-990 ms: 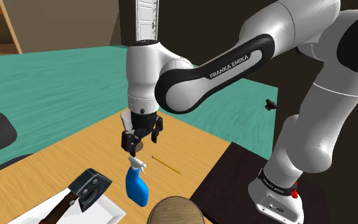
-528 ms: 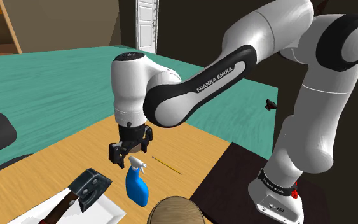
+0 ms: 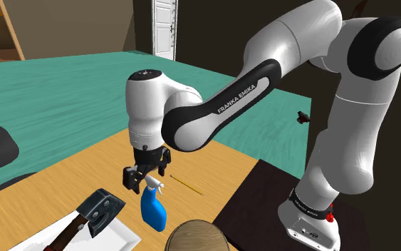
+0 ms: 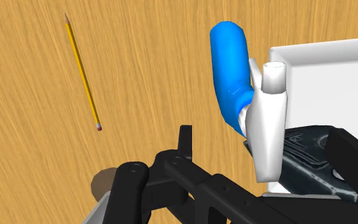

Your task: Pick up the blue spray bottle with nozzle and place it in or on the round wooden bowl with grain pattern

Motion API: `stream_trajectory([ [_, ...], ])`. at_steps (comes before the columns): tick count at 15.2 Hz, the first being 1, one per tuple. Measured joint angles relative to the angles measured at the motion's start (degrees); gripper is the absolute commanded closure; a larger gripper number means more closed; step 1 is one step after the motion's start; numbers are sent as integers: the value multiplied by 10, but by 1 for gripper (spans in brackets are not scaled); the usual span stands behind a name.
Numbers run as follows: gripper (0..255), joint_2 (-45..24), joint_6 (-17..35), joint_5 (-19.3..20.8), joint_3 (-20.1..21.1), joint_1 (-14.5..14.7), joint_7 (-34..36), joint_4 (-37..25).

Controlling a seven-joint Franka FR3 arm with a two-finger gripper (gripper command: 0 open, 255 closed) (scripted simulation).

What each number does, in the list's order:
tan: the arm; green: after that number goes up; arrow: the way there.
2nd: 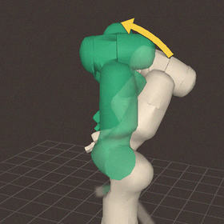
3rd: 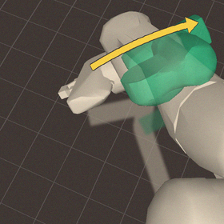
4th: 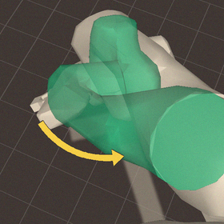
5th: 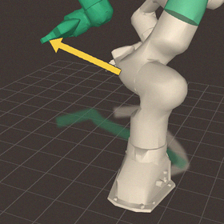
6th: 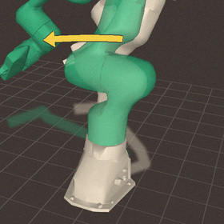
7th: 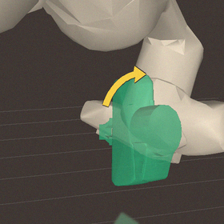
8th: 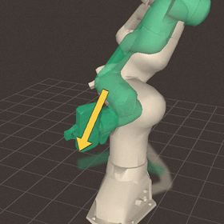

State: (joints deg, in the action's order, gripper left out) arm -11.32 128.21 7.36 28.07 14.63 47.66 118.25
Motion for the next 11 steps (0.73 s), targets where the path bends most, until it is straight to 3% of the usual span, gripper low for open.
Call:
stream_trajectory([
  [2, 0, 0, 0, 0, 0, 0, 0, 0],
  [3, 255, 0, 0, 0, 0, 0, 0, 0],
  [11, 255, 0, 0, 0, 0, 0, 0, 0],
])
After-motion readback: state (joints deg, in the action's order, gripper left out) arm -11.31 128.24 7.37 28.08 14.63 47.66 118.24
